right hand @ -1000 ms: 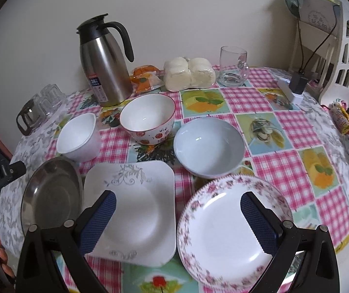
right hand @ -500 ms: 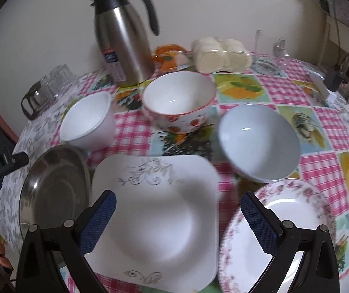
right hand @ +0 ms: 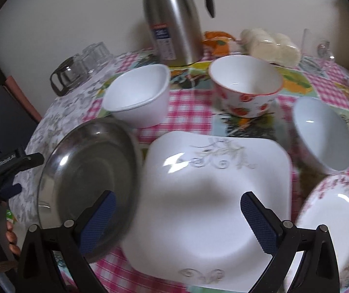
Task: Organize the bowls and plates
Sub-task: 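Move the left tool forward to the rim of the steel basin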
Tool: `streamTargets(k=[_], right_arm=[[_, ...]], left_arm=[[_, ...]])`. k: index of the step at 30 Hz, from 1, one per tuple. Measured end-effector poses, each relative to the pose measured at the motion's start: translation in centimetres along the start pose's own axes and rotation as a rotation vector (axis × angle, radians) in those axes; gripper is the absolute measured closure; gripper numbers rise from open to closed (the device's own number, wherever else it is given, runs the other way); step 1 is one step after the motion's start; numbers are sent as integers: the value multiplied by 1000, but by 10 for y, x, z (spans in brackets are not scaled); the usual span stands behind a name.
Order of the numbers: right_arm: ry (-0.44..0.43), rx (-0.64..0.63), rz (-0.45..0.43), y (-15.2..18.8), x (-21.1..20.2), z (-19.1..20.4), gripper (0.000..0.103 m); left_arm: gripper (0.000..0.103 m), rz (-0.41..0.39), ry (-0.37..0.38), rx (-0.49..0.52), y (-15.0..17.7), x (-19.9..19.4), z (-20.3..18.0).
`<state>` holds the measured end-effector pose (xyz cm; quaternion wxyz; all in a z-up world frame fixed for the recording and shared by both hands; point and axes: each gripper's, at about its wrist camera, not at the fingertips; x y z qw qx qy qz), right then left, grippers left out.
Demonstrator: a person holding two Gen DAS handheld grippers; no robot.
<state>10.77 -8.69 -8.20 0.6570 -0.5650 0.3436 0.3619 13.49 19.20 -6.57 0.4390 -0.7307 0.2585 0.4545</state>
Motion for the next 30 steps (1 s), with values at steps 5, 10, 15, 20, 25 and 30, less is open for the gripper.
streamTargets(k=[5,10,15,20,25,30], right_arm=[[-42,-11,-6,1,7,16,0],[-29,-18,-4,3,14,26,0],[-28,-56,11,5,21,40,0],[-26,-80,42,8,26,46,0],[-20,-99,29,8,25,49,0],[-8,-105,13,8,21,49,0]], left_arm=[[0,-8,12,-14,-3,8,10],[0,-61,35,-10,-7,8,13],[0,-16,110,50,-8,16,3],[0,-11,89,97,-4,21,-7],[0,8,88,56,-1,25,-1],[6,46,69,37,2,33,3]])
Point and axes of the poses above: each gripper's, at about its wrist camera, not at the fingertips, and x roughly the way its jaws point, z to its left, y to its underside, and after that the axes turned 5 degrees about y, right-handed
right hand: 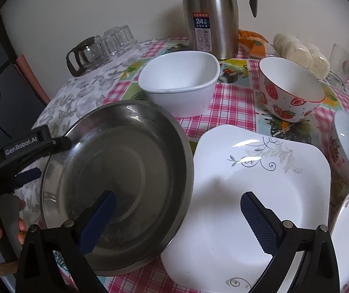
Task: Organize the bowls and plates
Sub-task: 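Move the left tool forward to the rim of the steel basin, then close the left tool on the steel basin rim and tilt it up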
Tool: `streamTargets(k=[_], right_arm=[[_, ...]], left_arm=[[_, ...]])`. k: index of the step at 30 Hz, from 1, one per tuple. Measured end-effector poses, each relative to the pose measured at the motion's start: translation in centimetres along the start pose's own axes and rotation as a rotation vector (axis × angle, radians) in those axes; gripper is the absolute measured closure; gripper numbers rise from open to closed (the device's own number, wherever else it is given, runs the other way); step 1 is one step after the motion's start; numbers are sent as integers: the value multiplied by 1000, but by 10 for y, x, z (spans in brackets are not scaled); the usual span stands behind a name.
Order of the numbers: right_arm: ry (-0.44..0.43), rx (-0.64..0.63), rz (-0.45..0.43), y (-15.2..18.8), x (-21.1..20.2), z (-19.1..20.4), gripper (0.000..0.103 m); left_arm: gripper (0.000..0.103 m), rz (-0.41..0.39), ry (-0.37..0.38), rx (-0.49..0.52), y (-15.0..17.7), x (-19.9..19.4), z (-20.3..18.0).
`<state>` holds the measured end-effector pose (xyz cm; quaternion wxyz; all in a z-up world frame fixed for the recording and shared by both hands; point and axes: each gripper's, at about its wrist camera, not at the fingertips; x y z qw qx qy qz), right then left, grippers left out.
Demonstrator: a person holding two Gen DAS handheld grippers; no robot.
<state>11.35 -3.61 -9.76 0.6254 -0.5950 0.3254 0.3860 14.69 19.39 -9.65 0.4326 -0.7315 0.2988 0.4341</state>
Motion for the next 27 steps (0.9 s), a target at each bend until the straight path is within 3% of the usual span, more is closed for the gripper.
streamTargets(k=[3,7,9,11,14,18,27], right_arm=[[21,19,-5,0,-1,-2,4],[25,41,1,-2,-1,-7,23],[7,45,7,-1,0,-7,33],[-10,37,13,-1,1,-5,55],[-32,18,28,1,3,-1,70],[-34,5,23,2,3,1,71],[-62,-25,24,3,1,6,74]], left_arm=[[21,18,-2,-8,0,3,2],[38,36,2,-27,1,6,5],[42,34,-5,-34,2,5,7],[46,33,-12,-42,1,4,9],[59,31,-30,-61,0,4,13],[71,43,-57,-86,1,5,21],[71,34,-83,-142,1,0,37]])
Point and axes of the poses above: each gripper's, at about its wrist camera, not at the fingertips, and x roughly the way its jaws point, z to its left, y to its underside, and after that the axes turned 5 degrees about y, right-handed
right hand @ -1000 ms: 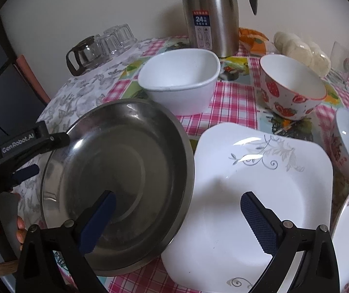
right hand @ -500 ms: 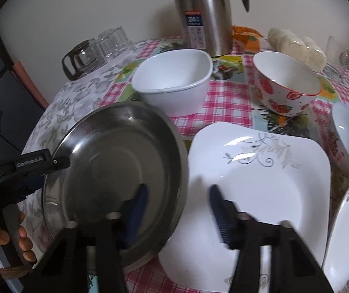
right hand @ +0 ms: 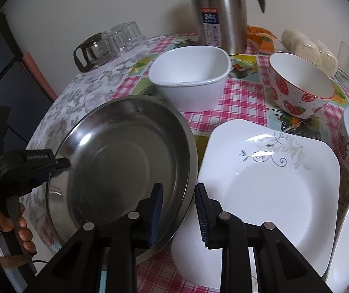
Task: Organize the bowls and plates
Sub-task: 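Close the left tool on the steel basin rim and tilt it up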
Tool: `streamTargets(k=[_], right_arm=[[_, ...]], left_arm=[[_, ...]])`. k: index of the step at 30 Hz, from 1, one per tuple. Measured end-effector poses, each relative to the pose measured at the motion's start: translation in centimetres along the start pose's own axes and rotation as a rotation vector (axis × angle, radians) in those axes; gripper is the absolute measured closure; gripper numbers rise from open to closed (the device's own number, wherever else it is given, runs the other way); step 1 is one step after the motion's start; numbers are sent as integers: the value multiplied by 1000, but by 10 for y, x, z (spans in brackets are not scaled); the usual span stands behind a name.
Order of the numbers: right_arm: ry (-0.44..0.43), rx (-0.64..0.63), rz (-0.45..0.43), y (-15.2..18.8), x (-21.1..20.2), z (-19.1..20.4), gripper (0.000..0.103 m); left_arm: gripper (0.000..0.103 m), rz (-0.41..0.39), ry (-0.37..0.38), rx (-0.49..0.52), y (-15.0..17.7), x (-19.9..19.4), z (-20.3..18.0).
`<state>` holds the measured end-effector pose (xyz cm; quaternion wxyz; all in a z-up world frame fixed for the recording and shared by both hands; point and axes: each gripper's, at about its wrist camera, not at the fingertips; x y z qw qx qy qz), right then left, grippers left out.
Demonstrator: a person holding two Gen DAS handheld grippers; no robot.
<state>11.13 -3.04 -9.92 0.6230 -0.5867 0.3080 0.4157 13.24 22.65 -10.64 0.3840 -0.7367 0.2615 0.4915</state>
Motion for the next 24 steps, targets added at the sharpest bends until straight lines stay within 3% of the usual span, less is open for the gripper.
streamTargets(k=[8,24], right_arm=[[-55,-57,0,1,1,18,74],[-79,-72,57,8,28,30,77]], left_arm=[[66,-13,-19,-98,-2,-4,24],[62,-22,-25,-123,-1,0,32]])
Point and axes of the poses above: each gripper's, at about its wrist camera, not at the fingertips, and x roughly the way its jaws point, z to its left, y to its underside, and after that the axes turned 5 degrees about y, right-handed
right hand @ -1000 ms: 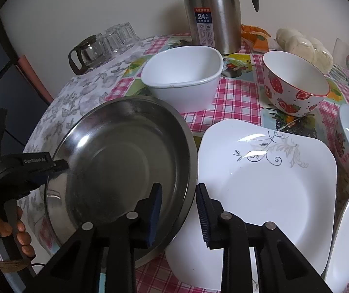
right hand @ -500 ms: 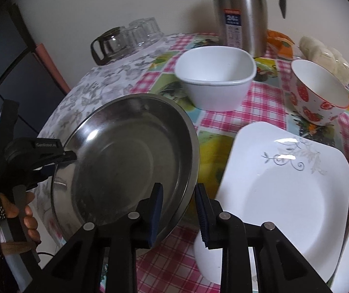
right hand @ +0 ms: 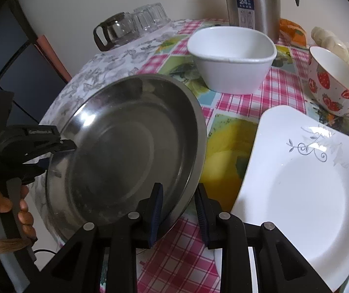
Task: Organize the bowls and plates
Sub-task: 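Close the left tool on the steel basin rim and tilt it up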
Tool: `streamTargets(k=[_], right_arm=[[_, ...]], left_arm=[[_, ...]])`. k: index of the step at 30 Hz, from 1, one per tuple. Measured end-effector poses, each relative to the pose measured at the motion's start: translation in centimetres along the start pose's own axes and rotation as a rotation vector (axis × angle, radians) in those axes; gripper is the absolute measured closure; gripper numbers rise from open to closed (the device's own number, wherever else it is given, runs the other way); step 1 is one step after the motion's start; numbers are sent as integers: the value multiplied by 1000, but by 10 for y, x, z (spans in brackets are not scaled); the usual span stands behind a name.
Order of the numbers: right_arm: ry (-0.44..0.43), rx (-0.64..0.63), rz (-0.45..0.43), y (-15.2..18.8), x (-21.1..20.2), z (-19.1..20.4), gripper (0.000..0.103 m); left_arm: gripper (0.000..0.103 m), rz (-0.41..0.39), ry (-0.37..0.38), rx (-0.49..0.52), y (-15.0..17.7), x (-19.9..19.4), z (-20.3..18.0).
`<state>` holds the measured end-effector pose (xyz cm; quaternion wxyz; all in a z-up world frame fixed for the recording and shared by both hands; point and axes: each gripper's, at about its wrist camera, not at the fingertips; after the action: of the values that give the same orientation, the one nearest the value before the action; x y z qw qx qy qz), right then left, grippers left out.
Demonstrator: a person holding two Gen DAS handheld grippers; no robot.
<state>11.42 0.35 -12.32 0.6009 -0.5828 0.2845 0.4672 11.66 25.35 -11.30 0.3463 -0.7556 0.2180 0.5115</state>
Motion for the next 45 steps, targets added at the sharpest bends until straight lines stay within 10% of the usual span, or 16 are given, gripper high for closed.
streamTargets(k=[45], right_arm=[[-13,-15,-205,-10,-77,-16,82]], left_arm=[[67,-128,237,38,10,-59,-25]])
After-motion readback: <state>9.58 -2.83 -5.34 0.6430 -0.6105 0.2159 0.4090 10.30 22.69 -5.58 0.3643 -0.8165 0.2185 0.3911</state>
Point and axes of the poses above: each gripper's, at about its wrist camera, not at the fingertips, and x roughly the way its jaws point, z to its left, y to its underside, and after that the axes turned 5 degrees about y, right-handed
